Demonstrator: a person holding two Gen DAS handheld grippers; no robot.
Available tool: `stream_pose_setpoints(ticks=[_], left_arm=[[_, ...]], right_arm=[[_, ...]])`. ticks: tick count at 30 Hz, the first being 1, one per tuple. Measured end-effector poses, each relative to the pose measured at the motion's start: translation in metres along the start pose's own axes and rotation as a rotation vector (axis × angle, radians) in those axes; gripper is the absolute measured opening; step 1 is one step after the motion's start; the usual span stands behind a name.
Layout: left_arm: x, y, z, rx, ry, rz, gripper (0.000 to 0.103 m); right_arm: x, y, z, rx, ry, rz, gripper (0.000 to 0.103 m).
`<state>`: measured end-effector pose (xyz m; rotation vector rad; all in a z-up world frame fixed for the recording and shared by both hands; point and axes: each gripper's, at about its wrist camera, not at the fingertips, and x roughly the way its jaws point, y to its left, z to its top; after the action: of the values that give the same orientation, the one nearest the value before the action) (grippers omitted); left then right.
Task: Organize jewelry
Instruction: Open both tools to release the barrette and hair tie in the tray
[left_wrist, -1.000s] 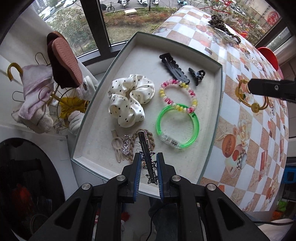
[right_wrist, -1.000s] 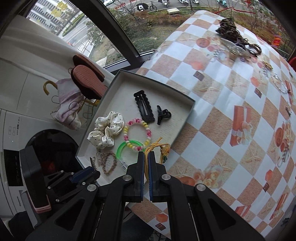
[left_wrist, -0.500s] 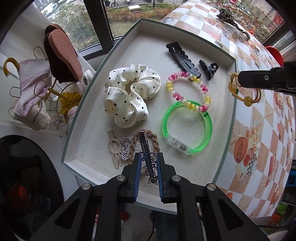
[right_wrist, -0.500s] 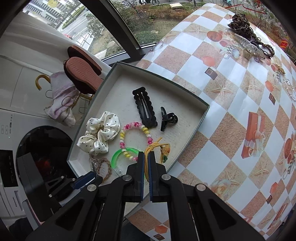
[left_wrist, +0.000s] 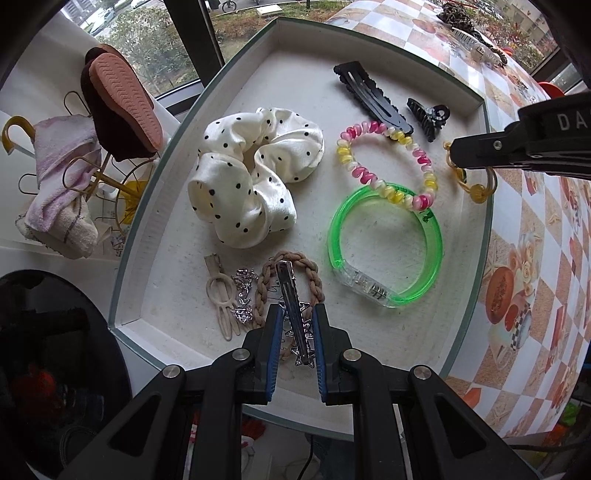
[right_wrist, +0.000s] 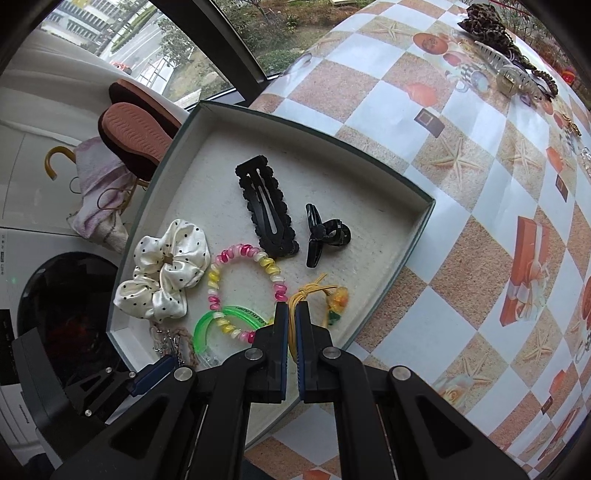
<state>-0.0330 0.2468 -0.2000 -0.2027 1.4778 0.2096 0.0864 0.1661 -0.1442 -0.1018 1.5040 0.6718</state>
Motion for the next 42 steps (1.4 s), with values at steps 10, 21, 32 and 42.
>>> stream_pose_setpoints(ticks=[10, 21, 32, 42], left_arm=[[0.004, -0.003, 0.0, 0.008, 0.003, 0.01, 0.02], [-0.006, -0.005, 0.001, 0.005, -0.005, 0.044, 0.02], [-0.024, -0.016, 0.001, 0.007, -0.031, 0.055, 0.02], [-0.043, -0.023, 0.001, 0.019, -0.048, 0.054, 0.056]], right_arm=[[0.019, 0.004, 0.0, 0.001, 0.035, -0.01, 0.004], [0.007, 0.005, 0.001, 0.001, 0.027, 0.027, 0.013], [-0.035, 0.006, -0.007, 0.007, -0.057, 0.037, 0.051], [-0.058, -0.003, -0.023, 0.015, -0.068, -0.017, 0.059]])
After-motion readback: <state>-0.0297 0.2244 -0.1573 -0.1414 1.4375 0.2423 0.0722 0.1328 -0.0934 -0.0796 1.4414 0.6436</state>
